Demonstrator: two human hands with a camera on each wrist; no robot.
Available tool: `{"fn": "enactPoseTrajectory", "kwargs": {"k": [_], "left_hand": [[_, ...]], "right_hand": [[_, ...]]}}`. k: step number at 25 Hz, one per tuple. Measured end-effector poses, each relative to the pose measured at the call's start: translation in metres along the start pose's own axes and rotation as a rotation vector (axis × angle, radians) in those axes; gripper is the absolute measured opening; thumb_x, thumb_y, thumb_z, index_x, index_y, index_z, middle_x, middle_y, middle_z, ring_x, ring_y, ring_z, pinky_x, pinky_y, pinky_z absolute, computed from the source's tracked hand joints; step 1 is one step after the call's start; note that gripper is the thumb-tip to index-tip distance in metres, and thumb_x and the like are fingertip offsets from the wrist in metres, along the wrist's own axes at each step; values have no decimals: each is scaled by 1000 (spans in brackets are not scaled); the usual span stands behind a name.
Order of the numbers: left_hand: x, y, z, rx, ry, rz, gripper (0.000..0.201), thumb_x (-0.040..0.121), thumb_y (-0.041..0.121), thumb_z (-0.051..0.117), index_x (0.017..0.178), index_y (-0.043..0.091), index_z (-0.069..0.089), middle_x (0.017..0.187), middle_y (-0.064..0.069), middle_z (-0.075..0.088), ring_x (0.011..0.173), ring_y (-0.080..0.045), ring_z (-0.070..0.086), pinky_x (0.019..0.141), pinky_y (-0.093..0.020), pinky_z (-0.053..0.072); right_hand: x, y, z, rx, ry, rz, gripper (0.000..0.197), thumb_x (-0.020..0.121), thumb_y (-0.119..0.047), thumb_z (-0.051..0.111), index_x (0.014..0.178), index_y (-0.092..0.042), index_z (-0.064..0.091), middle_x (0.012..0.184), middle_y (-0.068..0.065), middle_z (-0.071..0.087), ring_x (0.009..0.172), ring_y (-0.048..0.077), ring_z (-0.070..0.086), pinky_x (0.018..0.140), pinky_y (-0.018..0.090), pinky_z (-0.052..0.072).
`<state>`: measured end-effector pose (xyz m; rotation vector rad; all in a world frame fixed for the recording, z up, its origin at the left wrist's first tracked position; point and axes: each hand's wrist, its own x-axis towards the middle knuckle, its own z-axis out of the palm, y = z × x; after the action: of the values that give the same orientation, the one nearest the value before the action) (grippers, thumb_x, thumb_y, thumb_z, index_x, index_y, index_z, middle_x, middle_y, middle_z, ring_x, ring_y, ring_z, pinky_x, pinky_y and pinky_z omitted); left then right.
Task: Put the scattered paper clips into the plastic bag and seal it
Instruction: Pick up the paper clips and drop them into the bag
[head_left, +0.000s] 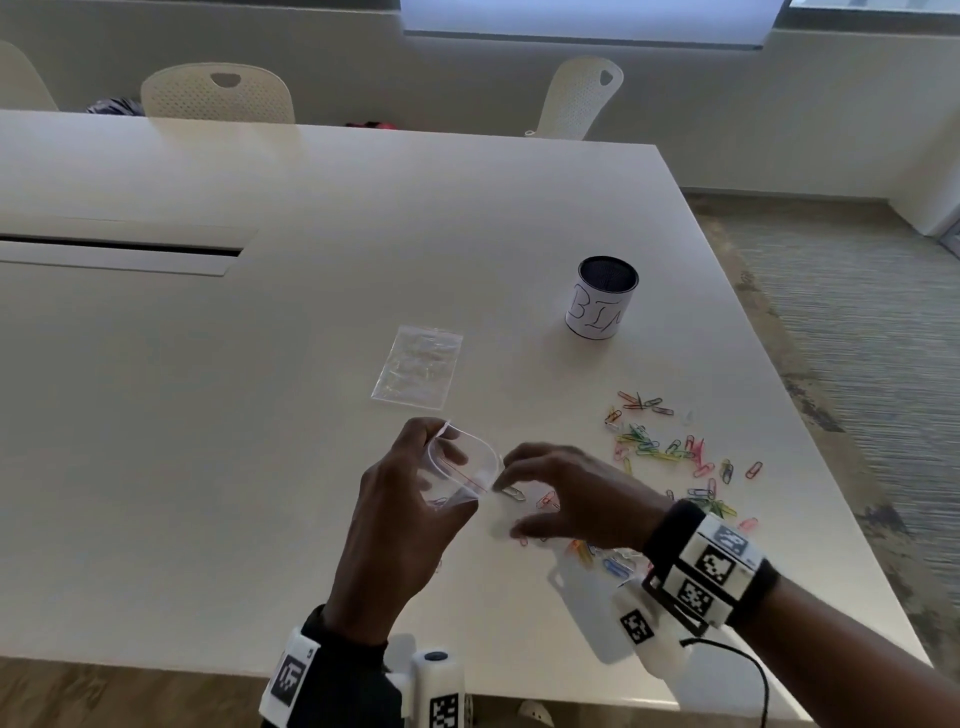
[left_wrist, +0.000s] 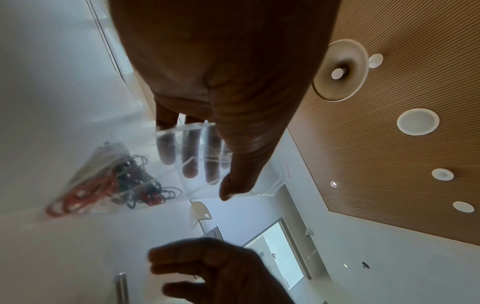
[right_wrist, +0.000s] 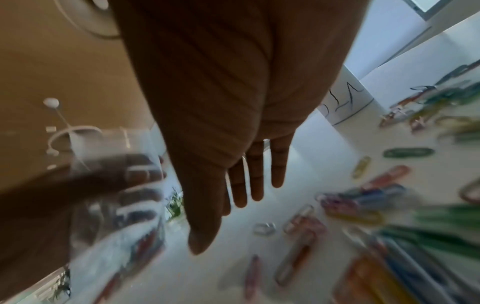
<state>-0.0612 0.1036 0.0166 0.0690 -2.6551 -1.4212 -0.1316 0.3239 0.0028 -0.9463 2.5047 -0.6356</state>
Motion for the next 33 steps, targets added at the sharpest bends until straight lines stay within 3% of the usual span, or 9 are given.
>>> {"fn": "enactPoseTrajectory", "kwargs": {"k": [4,11,14,16,18,21,24,29,33], "left_hand": [[-1,3,0,11,0,16,45,79,28,87,112,37,58,100,20,73,83,-6,70,64,-15,54],[0,4,3,-17,-17,6,46,80,20,87,114,36,60,100,19,73,82,-6,69,60,-14,54],[1,7,5,-20,-31,15,46,80,20,87,114,36,60,100,19,73,83,-5,70,60,-19,59],[2,9,7,-22,-38,13,46,81,20,86,114,36,59,100,19,73,82,-6,71,58,-23,61],[2,11,9,-26,-49,17,45,81,21,86,113,36,59,100,20,73,82,-6,70,58,-19,59],[3,13,14,-15,-67,19,45,80,20,86,112,37,59,99,22,72,84,-7,70,61,-13,53],[3,14,18,0,-76,14,46,79,20,86,112,38,58,100,24,71,86,-8,69,66,-19,53],[4,15,24,15,-91,25,46,80,22,86,113,38,58,101,23,71,85,-10,68,64,-29,60],[6,17,31,37,-120,45,47,78,20,85,112,38,58,100,21,72,85,-7,67,65,-13,50]], "right_hand": [[4,11,17,-93,-38,-113,27,91,-39,74,115,-26,72,133,-10,61,123,8,49,100,20,43],[-21,52,3,-108,16,-56,7,95,-27,72,98,-21,72,110,-10,64,99,3,56,84,21,52],[-37,56,-9,-193,37,40,41,91,-55,67,124,-30,64,135,-10,54,118,3,51,97,23,51],[-45,53,-12,-293,-30,111,79,80,-74,63,149,-40,43,156,-12,36,140,7,36,111,29,41],[-49,48,-8,-355,-102,152,94,76,-77,66,156,-46,29,164,-11,24,149,13,25,117,36,36],[-48,46,0,-314,-35,145,71,87,-57,70,151,-42,43,158,-8,36,140,13,36,112,33,43],[-46,49,6,-255,59,93,38,97,-32,67,135,-26,64,142,-2,56,123,13,55,102,28,53],[-42,48,11,-196,140,114,14,100,-16,64,112,-16,72,113,-1,67,91,11,69,82,24,61],[-34,46,4,-173,168,149,8,100,-13,64,97,-10,71,96,0,67,78,11,67,71,22,60]]}}
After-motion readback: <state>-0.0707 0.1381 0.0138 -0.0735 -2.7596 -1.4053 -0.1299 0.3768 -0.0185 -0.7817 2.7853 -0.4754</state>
